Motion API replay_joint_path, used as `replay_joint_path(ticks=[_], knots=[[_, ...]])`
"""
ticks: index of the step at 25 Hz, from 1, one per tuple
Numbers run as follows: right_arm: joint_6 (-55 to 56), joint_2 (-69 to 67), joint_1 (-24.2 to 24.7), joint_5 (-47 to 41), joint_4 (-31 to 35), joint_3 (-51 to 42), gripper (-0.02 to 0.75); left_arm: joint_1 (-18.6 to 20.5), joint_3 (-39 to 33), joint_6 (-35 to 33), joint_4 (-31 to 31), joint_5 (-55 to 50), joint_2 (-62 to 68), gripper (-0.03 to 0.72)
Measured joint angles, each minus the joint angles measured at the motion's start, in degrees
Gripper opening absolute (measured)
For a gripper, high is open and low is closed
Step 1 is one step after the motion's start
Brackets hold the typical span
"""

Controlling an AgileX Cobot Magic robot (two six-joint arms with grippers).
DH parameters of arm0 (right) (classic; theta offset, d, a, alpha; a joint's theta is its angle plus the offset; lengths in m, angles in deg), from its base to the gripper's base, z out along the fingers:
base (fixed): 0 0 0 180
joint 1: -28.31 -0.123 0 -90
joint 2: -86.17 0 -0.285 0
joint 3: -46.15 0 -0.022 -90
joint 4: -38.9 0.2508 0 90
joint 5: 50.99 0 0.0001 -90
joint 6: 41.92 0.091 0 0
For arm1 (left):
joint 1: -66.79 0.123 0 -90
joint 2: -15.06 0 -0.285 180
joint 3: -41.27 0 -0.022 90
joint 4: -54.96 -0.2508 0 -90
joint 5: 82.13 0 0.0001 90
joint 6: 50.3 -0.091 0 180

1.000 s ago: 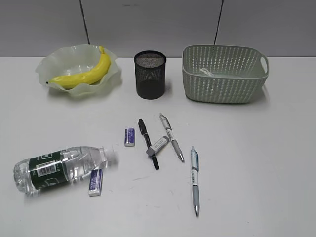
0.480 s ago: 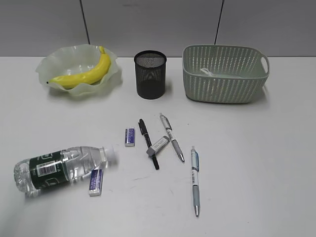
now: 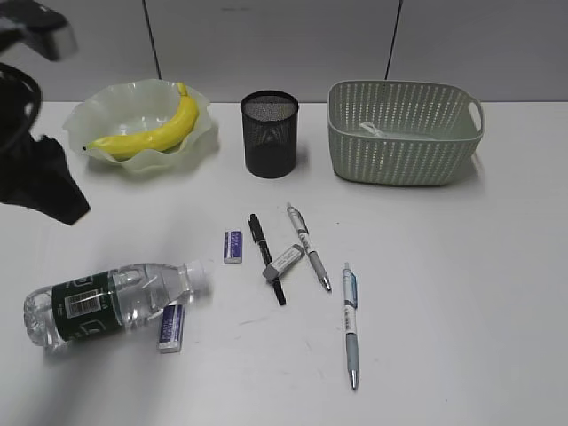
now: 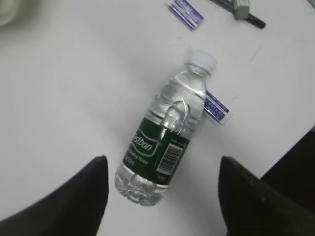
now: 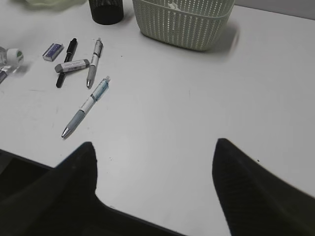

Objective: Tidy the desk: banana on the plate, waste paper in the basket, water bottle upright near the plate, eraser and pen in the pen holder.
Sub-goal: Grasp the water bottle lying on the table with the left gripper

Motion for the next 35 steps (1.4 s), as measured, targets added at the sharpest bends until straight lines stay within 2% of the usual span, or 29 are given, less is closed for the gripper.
replay_joint_path(ticks=[7,11,28,35], knots=[[0.00,0.00,0.00,0.06,-0.05,0.00,0.573,-9.62,1.12,-1.60,-8.72,-1.26,12.49,0.593],[0.00,0.00,0.00,0.06,-0.05,0.00,0.573,-12.49,1.12,-1.60,-11.15,-0.74,16.67,0.603],[0.00,0.00,0.00,0.11,-0.05,0.00,0.573,-13.18,1.55,-1.66,-13.14,9.59,29.77,0.603],[0.04,0.00,0.00,0.11,-0.05,0.00,0.573,-13.18,1.66,-1.66,-13.98,9.32,31.11,0.515]])
